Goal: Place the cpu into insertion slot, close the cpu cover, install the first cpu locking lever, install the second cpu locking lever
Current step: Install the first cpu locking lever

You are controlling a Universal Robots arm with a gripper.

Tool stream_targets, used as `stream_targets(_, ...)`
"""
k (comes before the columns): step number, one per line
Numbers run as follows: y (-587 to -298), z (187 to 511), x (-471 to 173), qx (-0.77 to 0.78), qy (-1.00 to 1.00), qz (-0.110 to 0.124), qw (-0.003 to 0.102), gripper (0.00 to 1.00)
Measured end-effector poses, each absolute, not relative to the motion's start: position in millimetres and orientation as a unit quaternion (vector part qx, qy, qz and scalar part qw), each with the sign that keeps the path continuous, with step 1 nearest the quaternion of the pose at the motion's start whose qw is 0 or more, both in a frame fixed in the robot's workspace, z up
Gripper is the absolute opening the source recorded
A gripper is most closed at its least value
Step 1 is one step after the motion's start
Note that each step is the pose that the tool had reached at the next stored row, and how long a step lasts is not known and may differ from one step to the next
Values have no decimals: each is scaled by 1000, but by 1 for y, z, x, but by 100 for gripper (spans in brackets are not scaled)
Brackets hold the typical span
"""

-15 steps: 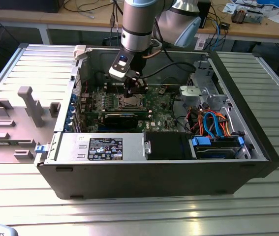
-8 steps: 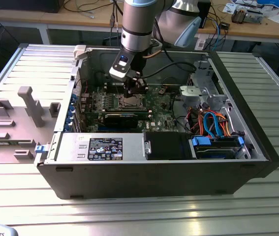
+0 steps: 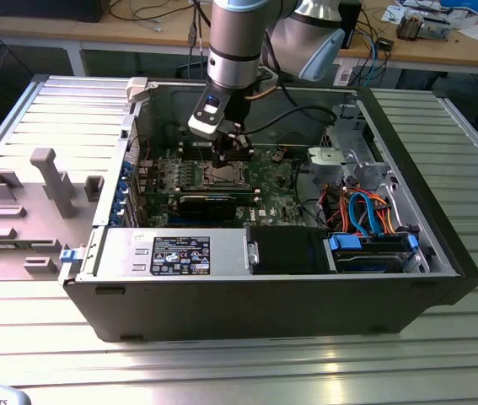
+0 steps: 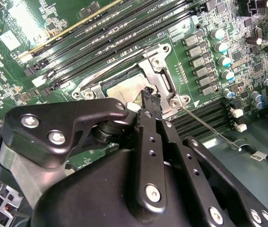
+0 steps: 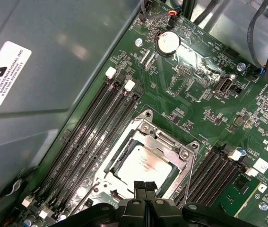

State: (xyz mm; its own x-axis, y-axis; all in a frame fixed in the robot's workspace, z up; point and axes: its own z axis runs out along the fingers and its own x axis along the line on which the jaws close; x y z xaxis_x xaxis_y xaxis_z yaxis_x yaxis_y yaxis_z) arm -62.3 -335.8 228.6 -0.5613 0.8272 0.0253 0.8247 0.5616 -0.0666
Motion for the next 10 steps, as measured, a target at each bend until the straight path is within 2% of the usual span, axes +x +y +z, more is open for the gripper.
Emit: stream_targets(10,-336,229,-62,-462,-886,24,27,11)
